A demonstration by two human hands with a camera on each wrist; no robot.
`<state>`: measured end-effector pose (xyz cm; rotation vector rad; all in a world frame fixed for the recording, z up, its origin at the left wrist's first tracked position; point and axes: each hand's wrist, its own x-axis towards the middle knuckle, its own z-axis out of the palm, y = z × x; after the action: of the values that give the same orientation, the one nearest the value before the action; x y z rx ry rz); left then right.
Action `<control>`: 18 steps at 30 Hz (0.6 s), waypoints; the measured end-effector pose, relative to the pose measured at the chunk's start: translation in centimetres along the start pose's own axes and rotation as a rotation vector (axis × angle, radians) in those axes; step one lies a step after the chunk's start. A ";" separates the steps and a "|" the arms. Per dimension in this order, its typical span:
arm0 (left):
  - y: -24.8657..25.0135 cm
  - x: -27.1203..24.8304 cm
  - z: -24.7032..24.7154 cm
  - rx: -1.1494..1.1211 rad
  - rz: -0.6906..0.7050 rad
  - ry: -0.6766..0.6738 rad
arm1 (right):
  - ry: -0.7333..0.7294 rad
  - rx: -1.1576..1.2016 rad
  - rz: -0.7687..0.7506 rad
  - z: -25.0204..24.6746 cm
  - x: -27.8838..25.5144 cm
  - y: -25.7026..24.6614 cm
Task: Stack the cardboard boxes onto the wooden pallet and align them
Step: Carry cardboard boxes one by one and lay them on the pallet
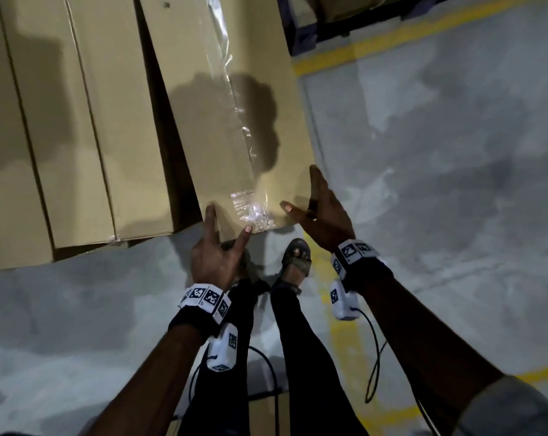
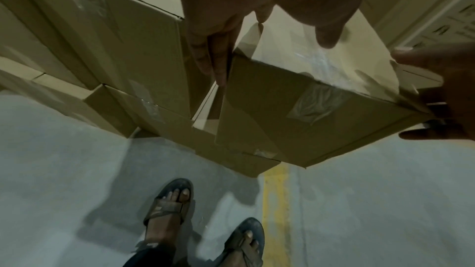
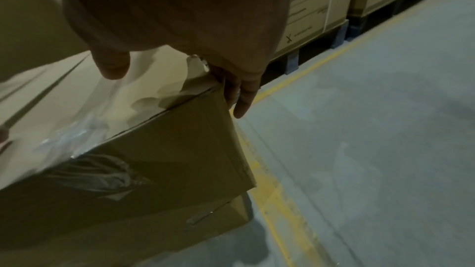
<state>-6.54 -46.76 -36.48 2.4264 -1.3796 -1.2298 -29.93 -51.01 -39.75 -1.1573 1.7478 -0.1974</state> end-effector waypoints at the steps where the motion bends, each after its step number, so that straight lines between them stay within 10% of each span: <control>1: -0.3 0.6 0.4 -0.020 0.002 -0.011 | -0.023 -0.037 -0.032 -0.1 0.2 0.3; 18: 0.9 5.4 0.6 -0.209 0.076 0.112 | 0.185 -0.248 -0.078 -0.2 3.5 -2.5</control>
<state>-6.12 -51.26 -39.70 2.2435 -1.2332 -1.1396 -28.77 -55.07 -40.38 -1.4254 1.9315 -0.1406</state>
